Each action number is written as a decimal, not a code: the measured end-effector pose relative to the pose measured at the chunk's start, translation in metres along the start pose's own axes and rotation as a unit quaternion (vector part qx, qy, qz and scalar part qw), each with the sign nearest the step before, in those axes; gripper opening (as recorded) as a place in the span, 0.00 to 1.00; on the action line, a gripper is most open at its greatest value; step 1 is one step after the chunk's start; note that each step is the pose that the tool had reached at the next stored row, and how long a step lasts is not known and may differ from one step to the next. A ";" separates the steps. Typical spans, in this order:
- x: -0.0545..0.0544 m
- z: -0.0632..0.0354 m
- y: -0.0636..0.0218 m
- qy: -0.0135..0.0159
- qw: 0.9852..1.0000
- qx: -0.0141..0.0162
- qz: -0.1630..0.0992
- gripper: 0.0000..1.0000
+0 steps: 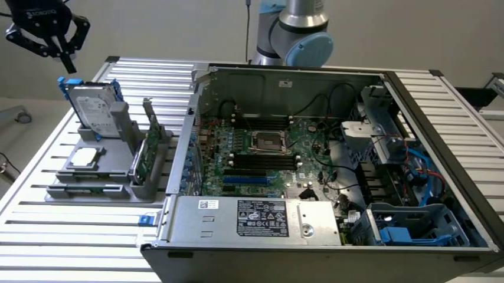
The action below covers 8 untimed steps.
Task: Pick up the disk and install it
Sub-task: 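Pick up the disk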
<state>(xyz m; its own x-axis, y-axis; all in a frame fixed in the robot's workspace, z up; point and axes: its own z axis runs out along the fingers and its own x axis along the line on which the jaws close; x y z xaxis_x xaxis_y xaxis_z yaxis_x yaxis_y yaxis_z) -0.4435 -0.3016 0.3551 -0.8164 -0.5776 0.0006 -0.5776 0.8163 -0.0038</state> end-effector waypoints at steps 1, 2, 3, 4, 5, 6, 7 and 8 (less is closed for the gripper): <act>0.000 -0.0005 0.0000 0.000 1.000 0.000 -0.009 0.11; 0.000 -0.0010 0.0000 0.000 1.000 0.000 -0.018 0.11; 0.000 -0.0016 0.0000 0.000 1.000 0.000 -0.027 0.11; 0.000 -0.0022 0.0000 0.000 0.999 0.000 -0.036 0.11; 0.000 -0.0027 0.0000 0.000 0.999 0.000 -0.045 0.11; 0.000 -0.0032 0.0000 0.000 0.999 0.000 -0.054 0.11; 0.000 -0.0038 0.0000 0.000 0.998 0.000 -0.063 0.11; 0.000 -0.0043 0.0000 0.000 0.997 0.000 -0.072 0.11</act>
<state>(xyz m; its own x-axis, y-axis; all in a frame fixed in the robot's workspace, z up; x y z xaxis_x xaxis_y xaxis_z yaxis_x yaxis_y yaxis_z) -0.4435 -0.3016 0.3594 -0.7244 -0.6894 0.0007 -0.6893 0.7244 -0.0037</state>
